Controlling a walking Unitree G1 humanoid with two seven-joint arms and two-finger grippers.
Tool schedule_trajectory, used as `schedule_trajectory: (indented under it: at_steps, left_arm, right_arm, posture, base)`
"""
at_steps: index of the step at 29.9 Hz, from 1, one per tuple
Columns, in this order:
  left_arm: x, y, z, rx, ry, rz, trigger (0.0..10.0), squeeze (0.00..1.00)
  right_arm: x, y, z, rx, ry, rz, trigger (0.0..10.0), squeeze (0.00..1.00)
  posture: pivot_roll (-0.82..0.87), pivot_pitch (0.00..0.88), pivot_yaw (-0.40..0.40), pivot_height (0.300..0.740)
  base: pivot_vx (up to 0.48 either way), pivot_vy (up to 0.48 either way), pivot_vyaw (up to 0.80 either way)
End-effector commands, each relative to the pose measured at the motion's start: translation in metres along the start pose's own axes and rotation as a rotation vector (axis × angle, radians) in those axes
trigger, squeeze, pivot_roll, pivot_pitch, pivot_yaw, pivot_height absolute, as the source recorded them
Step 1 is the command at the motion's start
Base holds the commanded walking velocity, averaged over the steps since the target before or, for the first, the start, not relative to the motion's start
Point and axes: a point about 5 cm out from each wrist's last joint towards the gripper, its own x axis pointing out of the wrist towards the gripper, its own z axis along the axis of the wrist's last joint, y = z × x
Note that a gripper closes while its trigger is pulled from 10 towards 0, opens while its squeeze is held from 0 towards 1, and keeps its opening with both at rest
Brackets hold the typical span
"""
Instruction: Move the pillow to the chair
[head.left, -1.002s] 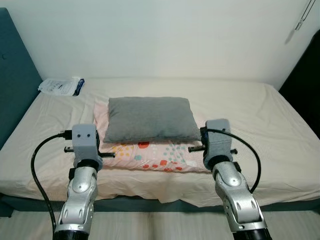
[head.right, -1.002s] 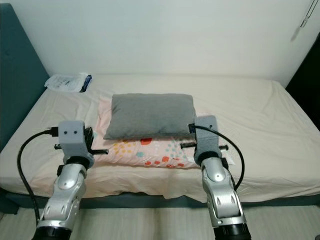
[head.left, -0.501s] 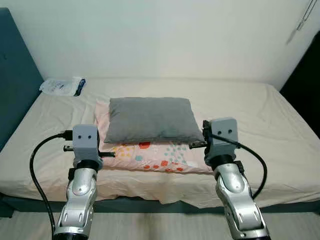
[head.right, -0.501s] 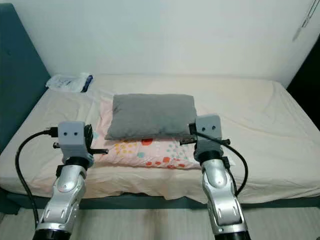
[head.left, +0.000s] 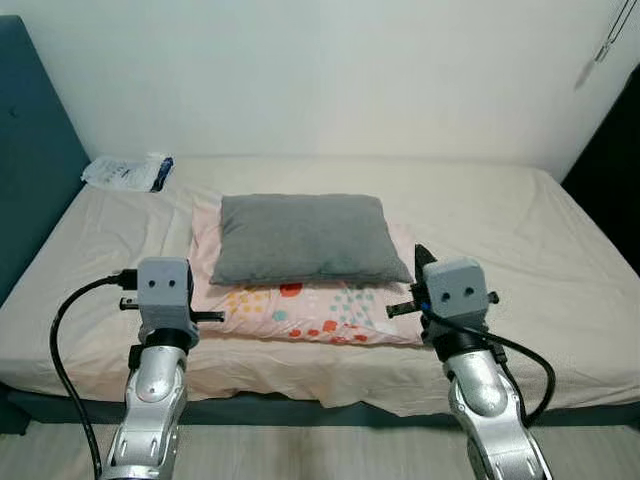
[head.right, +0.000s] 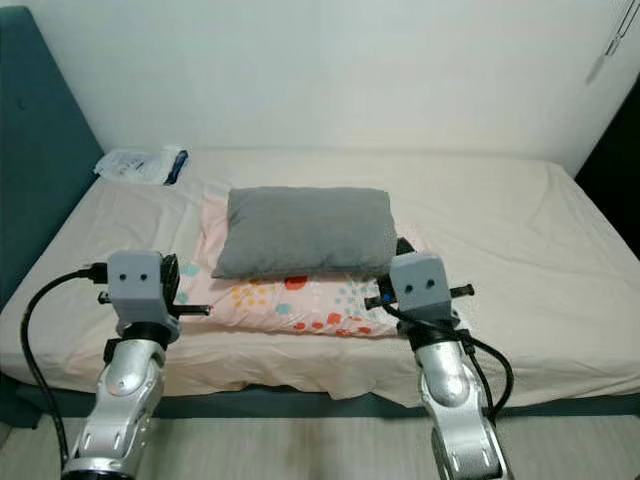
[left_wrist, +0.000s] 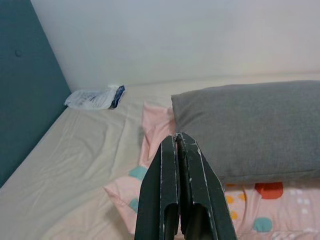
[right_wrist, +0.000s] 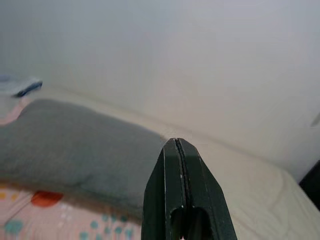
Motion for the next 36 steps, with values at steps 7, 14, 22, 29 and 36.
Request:
schedule_trajectory:
  at_steps: [7, 14, 22, 29, 36]
  left_arm:
    - [0.007, -0.007, -0.009, 0.067, 0.081, -0.071, 10.0, 0.00]
    - [0.008, -0.004, -0.007, 0.048, 0.059, -0.020, 10.0, 0.00]
    - [0.010, -0.007, -0.008, 0.033, 0.087, -0.040, 10.0, 0.00]
    - [0.010, -0.008, -0.004, 0.006, 0.060, -0.073, 10.0, 0.00]
    - [0.010, -0.007, -0.003, 0.027, 0.060, -0.063, 10.0, 0.00]
  right_arm:
    - [0.002, 0.016, -0.015, 0.023, 0.103, 0.072, 10.0, 0.00]
    - [0.008, 0.011, -0.025, 0.032, 0.199, 0.021, 10.0, 0.00]
    - [0.009, 0.009, -0.026, 0.031, 0.226, 0.024, 10.0, 0.00]
    - [0.010, 0.008, -0.029, 0.020, 0.260, 0.012, 10.0, 0.00]
    - [0.012, 0.007, -0.030, 0.040, 0.291, 0.017, 10.0, 0.00]
  posture:
    - [-0.01, 0.068, -0.004, 0.740]
    - [-0.01, 0.072, -0.006, 0.740]
    - [-0.02, 0.076, -0.008, 0.740]
    - [-0.02, 0.077, -0.011, 0.740]
    - [-0.01, 0.080, -0.016, 0.740]
  base:
    - [0.000, 0.000, 0.00]
    - [0.000, 0.000, 0.00]
    - [0.000, 0.000, 0.00]
    - [0.000, 0.000, 0.00]
    - [0.393, 0.000, 0.00]
